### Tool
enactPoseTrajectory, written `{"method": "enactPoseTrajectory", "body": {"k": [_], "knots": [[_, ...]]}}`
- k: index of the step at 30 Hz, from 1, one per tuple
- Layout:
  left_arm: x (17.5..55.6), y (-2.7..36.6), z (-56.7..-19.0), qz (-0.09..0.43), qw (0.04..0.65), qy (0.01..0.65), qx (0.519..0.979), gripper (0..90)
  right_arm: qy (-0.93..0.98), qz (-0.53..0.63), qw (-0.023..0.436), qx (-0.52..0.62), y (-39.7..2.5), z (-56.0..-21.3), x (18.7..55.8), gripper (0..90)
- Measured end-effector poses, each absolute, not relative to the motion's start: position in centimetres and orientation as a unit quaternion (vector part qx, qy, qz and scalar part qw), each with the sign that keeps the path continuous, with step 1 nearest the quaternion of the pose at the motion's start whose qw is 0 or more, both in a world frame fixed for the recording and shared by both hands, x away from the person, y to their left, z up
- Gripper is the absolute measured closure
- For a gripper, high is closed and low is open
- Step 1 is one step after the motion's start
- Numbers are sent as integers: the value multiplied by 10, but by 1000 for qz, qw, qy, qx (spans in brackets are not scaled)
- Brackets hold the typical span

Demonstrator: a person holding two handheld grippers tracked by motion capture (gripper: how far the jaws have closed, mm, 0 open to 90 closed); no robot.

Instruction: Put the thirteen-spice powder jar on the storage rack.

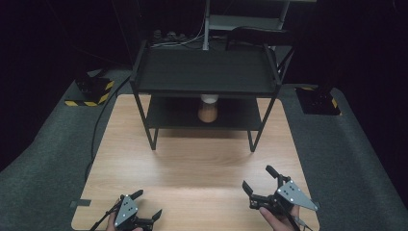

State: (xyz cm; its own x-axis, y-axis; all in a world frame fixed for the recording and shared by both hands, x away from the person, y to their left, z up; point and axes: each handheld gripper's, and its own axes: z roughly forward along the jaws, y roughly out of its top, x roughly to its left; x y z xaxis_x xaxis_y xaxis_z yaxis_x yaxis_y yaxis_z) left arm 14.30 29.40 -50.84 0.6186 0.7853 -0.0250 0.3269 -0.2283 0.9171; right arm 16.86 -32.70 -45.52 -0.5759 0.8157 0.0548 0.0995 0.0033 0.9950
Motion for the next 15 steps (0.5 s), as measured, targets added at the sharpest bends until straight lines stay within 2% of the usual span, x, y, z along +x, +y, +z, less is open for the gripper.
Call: {"method": "enactPoseTrajectory", "body": {"k": [5,15], "knots": [[143,294,-508,230,497,371,750,7,653,594,293,367,-340,-471,146,4],[144,292,-507,232,493,373,751,7,672,559,298,384,-353,-491,131,4]]}}
